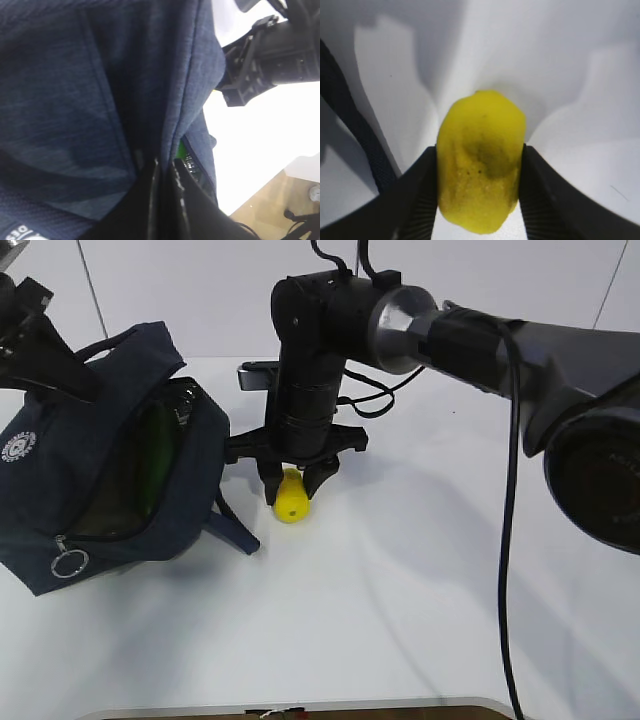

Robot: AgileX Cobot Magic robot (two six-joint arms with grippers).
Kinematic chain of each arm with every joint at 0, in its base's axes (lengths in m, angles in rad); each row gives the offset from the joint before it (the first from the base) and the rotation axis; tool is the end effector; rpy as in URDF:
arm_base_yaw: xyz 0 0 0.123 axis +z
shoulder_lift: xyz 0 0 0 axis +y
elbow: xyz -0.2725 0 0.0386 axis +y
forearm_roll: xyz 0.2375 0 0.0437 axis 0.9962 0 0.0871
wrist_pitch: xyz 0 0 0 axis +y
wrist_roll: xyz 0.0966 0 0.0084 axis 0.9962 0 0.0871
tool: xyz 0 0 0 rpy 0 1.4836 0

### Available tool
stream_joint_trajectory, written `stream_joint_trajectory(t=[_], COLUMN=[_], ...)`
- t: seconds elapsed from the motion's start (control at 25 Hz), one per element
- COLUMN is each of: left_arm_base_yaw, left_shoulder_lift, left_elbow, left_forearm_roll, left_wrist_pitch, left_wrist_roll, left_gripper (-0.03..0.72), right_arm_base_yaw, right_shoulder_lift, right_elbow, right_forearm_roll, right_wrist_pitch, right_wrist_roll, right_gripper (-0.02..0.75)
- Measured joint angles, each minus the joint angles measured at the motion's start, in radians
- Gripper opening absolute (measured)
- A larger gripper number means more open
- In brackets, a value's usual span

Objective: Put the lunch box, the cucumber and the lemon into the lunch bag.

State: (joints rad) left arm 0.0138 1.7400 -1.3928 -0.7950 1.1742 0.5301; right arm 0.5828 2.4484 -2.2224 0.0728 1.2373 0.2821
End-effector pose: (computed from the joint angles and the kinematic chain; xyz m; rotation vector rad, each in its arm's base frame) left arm 0.3430 -0.0591 0.2752 0.3263 2.6335 -0.9607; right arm 0.4090 0.2776 0.1619 -0.4221 2.9568 0.2187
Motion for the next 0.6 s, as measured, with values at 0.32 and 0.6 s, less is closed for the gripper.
stream_joint_trajectory(t=[0.32,0.6], left_arm_base_yaw=[0.000,0.023], left_shoulder_lift=[0.000,0.000], left_elbow=[0.000,0.000], left_forearm_roll=[0.089,0.100], left_wrist_pitch=[-0.020,-0.046], left_wrist_roll=[0.000,0.000], left_gripper=[-0.008,-0.008], right_arm_base_yaw=[0.000,0.002], right_shoulder_lift=[0.000,0.000], right_elbow=[-0.002,-0.109], right_forearm_roll=[0.007,0.173], right_wrist_pitch=[0.000,0.000], right_wrist_roll=[0.000,-0.058], right_gripper=[0.335,0.335])
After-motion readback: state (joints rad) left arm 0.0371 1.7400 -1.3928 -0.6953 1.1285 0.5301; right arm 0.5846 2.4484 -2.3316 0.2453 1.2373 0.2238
